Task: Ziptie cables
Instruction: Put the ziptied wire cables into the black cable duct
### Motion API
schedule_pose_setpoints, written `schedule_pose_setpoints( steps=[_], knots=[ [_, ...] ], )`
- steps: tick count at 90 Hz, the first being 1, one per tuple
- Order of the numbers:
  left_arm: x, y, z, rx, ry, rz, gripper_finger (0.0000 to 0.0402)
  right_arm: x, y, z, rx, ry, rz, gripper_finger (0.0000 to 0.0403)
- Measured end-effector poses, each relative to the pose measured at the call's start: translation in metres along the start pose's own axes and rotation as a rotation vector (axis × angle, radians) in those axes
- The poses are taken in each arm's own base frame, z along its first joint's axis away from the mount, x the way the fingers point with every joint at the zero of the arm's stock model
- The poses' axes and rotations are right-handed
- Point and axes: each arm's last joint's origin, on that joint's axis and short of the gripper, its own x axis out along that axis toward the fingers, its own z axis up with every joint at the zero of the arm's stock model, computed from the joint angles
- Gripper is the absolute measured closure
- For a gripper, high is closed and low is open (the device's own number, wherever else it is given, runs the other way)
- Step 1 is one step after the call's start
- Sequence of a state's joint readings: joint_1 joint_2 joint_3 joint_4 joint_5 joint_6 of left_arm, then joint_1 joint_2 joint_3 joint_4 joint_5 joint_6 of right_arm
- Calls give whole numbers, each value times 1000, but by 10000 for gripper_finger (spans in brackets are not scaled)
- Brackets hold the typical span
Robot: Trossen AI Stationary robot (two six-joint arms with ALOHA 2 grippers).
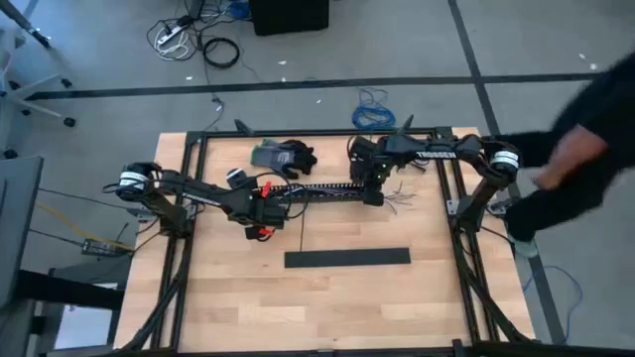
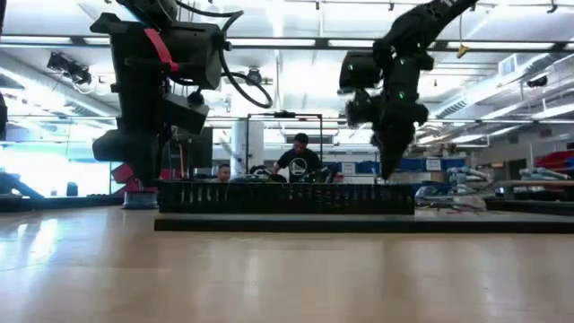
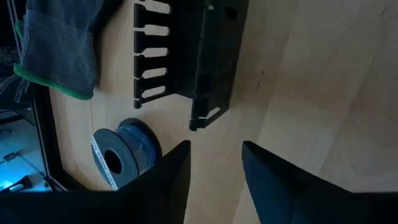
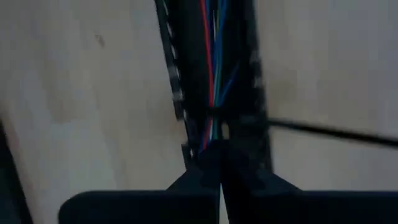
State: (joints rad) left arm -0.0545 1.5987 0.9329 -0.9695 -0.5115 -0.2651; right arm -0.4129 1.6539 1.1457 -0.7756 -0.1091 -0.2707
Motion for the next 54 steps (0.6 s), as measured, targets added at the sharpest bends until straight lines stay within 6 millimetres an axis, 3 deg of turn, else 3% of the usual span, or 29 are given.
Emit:
schedule_pose_setpoints(
  steps=[19, 54],
  knots=[
    [0, 0, 0, -1, 3, -11, 264, -2, -9, -1, 86, -19, -27, 382],
    [0, 0, 0, 8, 3, -13, 264, -3, -21, -1, 412, -56, -119, 235]
  ],
)
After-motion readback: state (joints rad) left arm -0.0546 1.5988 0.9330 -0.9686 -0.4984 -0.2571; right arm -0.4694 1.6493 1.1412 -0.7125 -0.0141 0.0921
